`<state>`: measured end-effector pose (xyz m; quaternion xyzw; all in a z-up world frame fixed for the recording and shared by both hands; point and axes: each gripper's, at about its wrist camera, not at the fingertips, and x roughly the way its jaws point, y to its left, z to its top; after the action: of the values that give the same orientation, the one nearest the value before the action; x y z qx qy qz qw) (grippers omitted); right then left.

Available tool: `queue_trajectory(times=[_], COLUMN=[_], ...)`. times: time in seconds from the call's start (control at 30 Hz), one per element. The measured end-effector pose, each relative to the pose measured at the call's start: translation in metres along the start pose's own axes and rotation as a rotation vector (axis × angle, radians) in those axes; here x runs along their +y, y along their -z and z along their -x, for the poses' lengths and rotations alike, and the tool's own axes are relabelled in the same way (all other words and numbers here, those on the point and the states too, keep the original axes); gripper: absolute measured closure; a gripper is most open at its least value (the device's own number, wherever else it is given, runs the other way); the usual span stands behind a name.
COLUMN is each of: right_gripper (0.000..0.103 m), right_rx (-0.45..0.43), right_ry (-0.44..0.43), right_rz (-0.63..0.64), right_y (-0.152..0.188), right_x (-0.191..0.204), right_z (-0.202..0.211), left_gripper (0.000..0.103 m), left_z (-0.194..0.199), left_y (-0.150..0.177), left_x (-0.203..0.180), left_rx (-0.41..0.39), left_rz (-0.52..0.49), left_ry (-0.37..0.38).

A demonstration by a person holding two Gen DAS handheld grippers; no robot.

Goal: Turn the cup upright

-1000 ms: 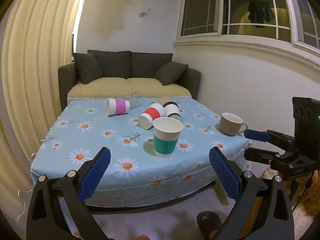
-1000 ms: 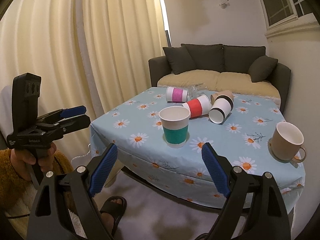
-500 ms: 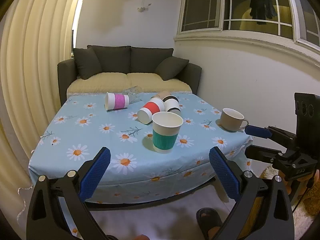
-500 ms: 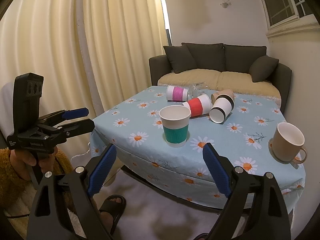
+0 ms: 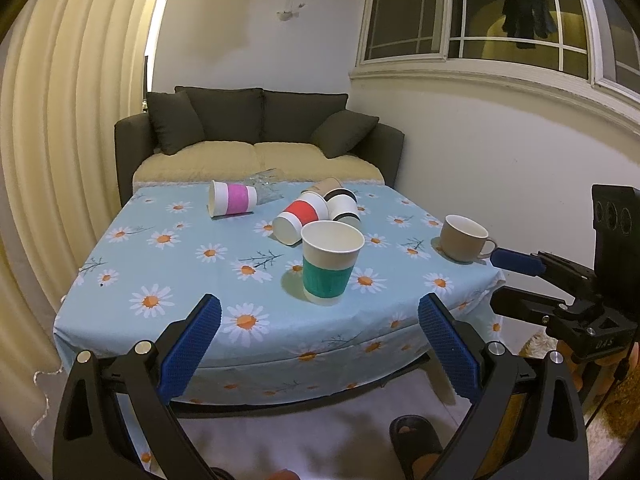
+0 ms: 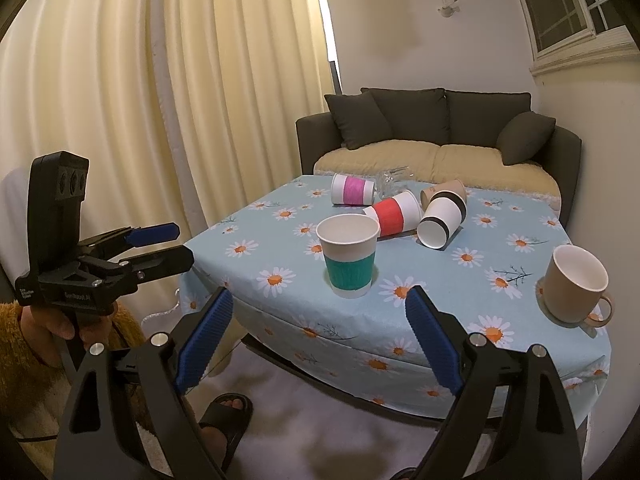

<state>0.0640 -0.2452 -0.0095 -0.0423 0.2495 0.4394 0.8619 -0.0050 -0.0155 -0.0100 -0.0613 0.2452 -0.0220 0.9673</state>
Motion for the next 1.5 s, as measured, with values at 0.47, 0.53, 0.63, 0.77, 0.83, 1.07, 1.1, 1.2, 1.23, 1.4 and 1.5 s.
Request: queue_trajectory(times=[0.47, 0.53, 0.63, 0.77, 0.83, 1.07, 1.1, 1.2, 1.23, 1.4, 1.5], right_gripper=[0.016, 0.016, 0.016, 0.016, 0.016, 0.016, 0.016, 0.016, 0.016, 0.016, 0.016], right_rx=[0.003, 0.003, 0.004, 0.004, 0.004, 0.005, 0.006, 0.006, 0.006, 0.006, 0.007], right_ry=[0.002, -0.001, 0.0, 0.001, 0.002, 0.002, 0.002, 0.001, 0.001, 0.002, 0.002], right_rz=[-0.001, -0.001, -0.001, -0.002, -0.001, -0.001, -0.002, -0.003, -0.002, -0.001, -0.001], right_y=[-0.0001, 0.0, -0.0003, 0.0, 0.0, 0.0001, 0.0, 0.0001, 0.0003, 0.0003, 0.0004], right_x=[0.0, 0.0001, 0.0003, 0.0003, 0.0004, 0.0005, 0.0004, 0.0004, 0.0004, 0.0005, 0.0006], right_z=[-0.0006, -0.0007, -0.0003, -0.0005, -0.0005, -0.0006, -0.0007, -0.0004, -0.0007, -0.0009, -0.001], left_gripper=[0.007, 0.007, 0.007, 0.007, 0.007, 0.007, 0.007, 0.007, 0.007, 0.007, 0.007], left_z=[-0.0022, -0.0014, -0.0013, -0.0014, -0.0015, -0.0009, -0.0017, -0.0018, -0.0017, -0.0019, -0.0024], left_y=[0.0008, 0.0009, 0.0011, 0.0009, 0.001, 0.0011, 0.0007, 0.0008, 0.0007, 0.0007, 0.0008], left_x=[-0.001, -0.0025, -0.004, -0.0035, -0.0032, -0.0034, -0.0034, -0.0036, -0.0037, -0.0041, -0.004], left_rx=[0.008, 0.006, 0.007, 0.009, 0.012, 0.016, 0.016, 0.017, 0.017, 0.016, 0.017], left_rz=[0.007, 0.001, -0.004, -0.004, -0.004, -0.007, -0.007, -0.007, -0.007, -0.007, -0.006], left_ry=[-0.003, 0.0, 0.003, 0.002, 0.001, 0.006, 0.006, 0.005, 0.006, 0.004, 0.006])
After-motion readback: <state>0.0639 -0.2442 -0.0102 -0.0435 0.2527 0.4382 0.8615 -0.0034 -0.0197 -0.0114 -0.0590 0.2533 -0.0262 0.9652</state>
